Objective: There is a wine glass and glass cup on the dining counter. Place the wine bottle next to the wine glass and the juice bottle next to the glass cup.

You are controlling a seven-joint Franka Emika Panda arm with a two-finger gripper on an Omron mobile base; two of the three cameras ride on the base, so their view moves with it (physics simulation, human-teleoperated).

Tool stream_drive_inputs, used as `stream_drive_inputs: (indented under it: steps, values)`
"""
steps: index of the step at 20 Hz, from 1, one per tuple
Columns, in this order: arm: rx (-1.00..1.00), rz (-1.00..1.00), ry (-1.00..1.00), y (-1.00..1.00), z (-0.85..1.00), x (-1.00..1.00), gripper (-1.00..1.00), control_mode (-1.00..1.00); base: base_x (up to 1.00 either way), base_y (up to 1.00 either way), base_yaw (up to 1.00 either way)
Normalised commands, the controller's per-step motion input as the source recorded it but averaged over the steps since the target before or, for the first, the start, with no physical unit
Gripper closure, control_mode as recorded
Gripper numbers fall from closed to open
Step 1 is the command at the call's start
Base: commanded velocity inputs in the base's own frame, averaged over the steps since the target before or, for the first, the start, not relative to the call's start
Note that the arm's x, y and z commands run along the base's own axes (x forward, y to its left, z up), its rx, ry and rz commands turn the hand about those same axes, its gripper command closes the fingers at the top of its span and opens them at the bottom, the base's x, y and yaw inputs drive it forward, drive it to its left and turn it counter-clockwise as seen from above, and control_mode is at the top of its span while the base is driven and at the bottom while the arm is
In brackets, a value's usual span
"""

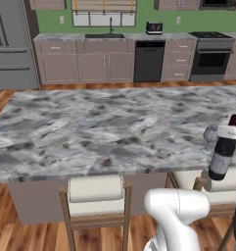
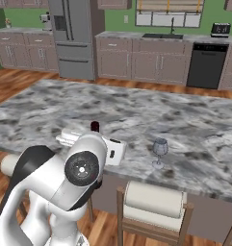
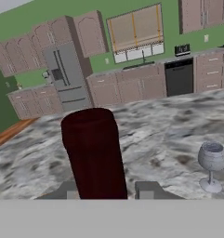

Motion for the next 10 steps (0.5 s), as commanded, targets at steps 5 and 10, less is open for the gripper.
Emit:
stream_drive_inputs:
  steps: [5, 10]
  values:
    - [0.0, 0.0, 0.0, 0.0, 0.0, 0.0, 1.0, 1.0, 0.0, 0.0, 0.0]
    - [0.0, -0.02, 0.0, 0.05, 0.02, 0.02, 1.0, -1.0, 0.0, 0.01, 0.0]
